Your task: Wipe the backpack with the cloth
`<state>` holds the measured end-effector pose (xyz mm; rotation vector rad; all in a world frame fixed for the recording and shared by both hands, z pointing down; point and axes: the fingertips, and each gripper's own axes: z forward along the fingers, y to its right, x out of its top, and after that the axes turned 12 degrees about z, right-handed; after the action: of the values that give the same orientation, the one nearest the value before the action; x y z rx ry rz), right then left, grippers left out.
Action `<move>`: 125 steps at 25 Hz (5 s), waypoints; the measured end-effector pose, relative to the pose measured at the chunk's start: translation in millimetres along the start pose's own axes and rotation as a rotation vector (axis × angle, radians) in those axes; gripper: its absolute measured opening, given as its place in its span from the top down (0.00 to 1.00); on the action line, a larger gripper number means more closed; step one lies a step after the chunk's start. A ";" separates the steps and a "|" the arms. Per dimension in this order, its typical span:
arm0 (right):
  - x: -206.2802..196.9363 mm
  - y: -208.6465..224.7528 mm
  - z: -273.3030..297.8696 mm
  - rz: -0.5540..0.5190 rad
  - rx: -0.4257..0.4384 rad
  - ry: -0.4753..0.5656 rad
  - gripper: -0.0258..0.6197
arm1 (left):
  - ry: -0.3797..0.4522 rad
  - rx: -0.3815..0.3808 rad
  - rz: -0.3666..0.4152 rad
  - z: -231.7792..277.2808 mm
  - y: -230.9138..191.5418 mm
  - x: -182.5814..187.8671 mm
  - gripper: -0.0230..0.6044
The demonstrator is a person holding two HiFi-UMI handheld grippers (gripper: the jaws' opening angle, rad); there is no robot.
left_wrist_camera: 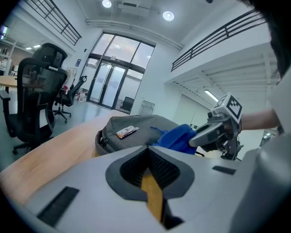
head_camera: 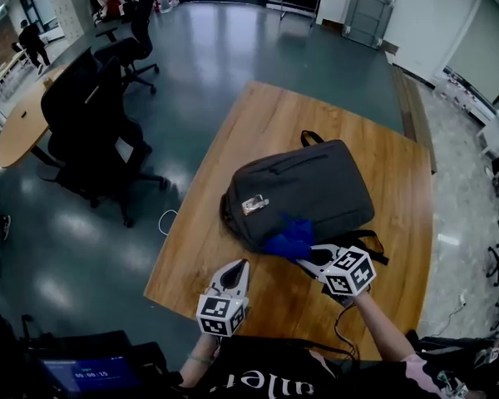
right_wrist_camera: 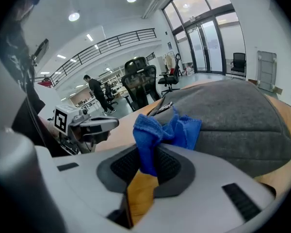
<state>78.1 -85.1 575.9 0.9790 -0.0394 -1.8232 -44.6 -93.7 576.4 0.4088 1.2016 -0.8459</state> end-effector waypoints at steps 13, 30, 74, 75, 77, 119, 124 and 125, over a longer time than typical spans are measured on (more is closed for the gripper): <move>216.5 64.4 -38.7 -0.239 -0.148 0.189 0.86 | -0.012 0.005 -0.010 5.7 -0.3 -4.2 0.96; 254.6 198.6 16.6 -0.195 -0.374 0.042 0.86 | -0.047 0.102 -0.047 -1.4 -15.2 -23.2 0.96; 281.3 179.4 -95.1 -0.087 -0.275 0.390 0.86 | -0.068 -0.080 0.041 27.6 30.0 -13.3 0.96; 293.6 185.4 -90.0 -0.085 -0.276 0.394 0.86 | -0.075 -0.074 0.038 26.3 28.5 -14.7 0.96; 309.9 200.1 -76.5 -0.095 -0.297 0.373 0.86 | -0.088 -0.059 0.030 23.8 26.3 -18.4 0.96; 50.6 144.8 -155.8 0.045 -0.275 0.285 0.86 | -0.077 -0.150 0.089 38.0 65.6 -10.5 0.96; 146.5 185.3 -170.6 -0.076 -0.343 0.332 0.86 | -0.088 -0.140 0.067 41.0 65.1 -14.7 0.96; 163.9 196.0 -168.3 -0.092 -0.355 0.333 0.86 | -0.091 -0.136 0.064 41.2 64.4 -15.9 0.96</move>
<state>309.4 -242.0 451.4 1.0254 0.5240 -1.6522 28.9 -75.3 595.5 0.2938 1.1476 -0.7157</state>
